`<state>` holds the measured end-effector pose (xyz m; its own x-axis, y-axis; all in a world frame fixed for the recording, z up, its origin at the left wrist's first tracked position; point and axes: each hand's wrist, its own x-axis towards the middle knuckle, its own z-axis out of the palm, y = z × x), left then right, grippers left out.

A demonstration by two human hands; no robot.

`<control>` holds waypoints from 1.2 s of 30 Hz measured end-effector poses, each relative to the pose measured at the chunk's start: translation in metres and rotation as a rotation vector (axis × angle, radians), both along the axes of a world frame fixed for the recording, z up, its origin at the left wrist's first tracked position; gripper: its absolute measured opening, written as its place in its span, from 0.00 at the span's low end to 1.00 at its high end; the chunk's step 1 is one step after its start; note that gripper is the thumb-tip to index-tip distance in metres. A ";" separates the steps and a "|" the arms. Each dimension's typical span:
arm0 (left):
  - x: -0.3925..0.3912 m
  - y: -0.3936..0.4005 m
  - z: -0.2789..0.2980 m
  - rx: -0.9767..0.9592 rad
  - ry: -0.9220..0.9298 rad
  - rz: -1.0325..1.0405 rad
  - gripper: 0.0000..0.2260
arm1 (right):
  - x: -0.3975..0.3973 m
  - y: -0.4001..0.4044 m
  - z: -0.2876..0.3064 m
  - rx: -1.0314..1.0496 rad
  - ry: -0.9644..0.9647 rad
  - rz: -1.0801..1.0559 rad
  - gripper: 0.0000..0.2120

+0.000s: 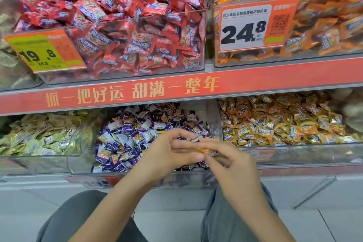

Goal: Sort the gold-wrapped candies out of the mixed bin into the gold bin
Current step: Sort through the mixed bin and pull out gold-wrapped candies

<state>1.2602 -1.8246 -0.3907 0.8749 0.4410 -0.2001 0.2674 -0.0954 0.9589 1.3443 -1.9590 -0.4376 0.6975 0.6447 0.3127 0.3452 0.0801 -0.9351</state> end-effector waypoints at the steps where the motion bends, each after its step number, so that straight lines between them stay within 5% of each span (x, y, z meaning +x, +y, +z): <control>1: 0.003 0.000 0.002 -0.041 0.006 -0.014 0.17 | 0.002 0.000 0.003 0.020 0.048 -0.020 0.17; 5: 0.011 0.006 0.002 0.097 -0.037 -0.027 0.13 | 0.022 -0.004 0.019 0.133 0.074 -0.197 0.12; 8: 0.013 0.038 -0.012 0.880 0.038 -0.062 0.12 | 0.062 -0.014 0.020 -0.008 -0.066 -0.436 0.09; 10: 0.012 0.066 -0.024 1.315 0.344 -0.345 0.28 | 0.083 -0.018 0.012 -0.298 -0.146 -0.401 0.10; 11: 0.008 0.078 -0.028 1.365 0.481 -0.455 0.35 | 0.085 -0.018 0.009 -0.393 -0.150 -0.354 0.11; 17: -0.013 0.117 -0.030 1.305 0.531 -0.515 0.43 | 0.042 0.007 0.017 -0.184 -0.463 -0.265 0.12; 20: -0.018 0.123 -0.032 1.282 0.504 -0.503 0.40 | 0.029 0.025 0.012 -0.242 -0.492 -0.129 0.13; 25: -0.008 0.117 -0.013 1.385 0.583 -0.618 0.40 | 0.045 0.029 0.009 -0.274 -0.352 -0.211 0.12; 31: 0.086 0.079 -0.013 0.991 0.422 -0.768 0.42 | 0.041 0.039 -0.005 -0.086 -0.144 -0.269 0.15; 36: 0.111 0.070 -0.060 1.244 0.487 -1.079 0.47 | 0.042 0.036 -0.010 -0.046 -0.067 -0.244 0.13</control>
